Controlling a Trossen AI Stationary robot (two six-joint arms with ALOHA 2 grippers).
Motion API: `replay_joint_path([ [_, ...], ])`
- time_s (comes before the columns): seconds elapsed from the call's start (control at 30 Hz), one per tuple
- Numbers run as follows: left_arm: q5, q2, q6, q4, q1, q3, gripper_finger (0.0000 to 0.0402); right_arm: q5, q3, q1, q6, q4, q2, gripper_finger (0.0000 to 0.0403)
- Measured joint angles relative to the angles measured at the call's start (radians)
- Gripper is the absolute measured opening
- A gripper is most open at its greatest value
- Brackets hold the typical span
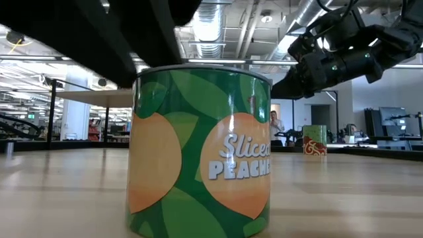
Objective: Pick and place cans onto a shelf
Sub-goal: Put the canned sliced peaches on the shelf
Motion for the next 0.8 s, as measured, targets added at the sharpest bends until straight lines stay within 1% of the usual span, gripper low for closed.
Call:
replay_joint_path([
  [0.1,0.071,0.0,-0.025,-0.012,0.023,-0.002,0.009,-0.001,0.0,-0.006,-0.011,0.009,0.0,0.0013],
  [0.17,0.096,0.001,-0.035,-0.014,0.036,-0.012,0.008,0.0,0.0,-0.016,-0.013,0.013,0.0,0.0013],
  [0.27,0.11,0.001,-0.035,-0.016,0.049,-0.018,0.0055,0.0,0.0,-0.029,-0.027,0.012,0.0,0.0015],
  [0.33,0.103,0.0,-0.033,-0.026,0.054,-0.018,0.0029,0.0,0.0,-0.037,-0.028,0.012,0.0,0.0015],
  [0.4,0.078,-0.01,-0.025,-0.052,0.054,-0.018,0.0009,0.0,0.0,-0.043,-0.03,0.012,0.0,0.0014],
  [0.5,0.012,-0.046,-0.044,-0.119,0.055,-0.023,0.0005,0.0,0.0,-0.043,-0.036,0.014,0.0,0.0014],
  [0.57,-0.032,-0.101,-0.089,-0.172,0.065,-0.023,0.0003,0.0,0.0,-0.043,-0.038,0.021,0.0,0.0014],
  [0.67,-0.109,-0.212,-0.229,-0.294,0.102,-0.021,0.0002,0.0,0.0,-0.043,-0.044,0.033,0.0,0.0016],
  [0.8,-0.196,-0.369,-0.461,-0.476,0.203,-0.022,0.0001,0.0,0.0,-0.043,-0.059,0.06,0.0,0.0014],
])
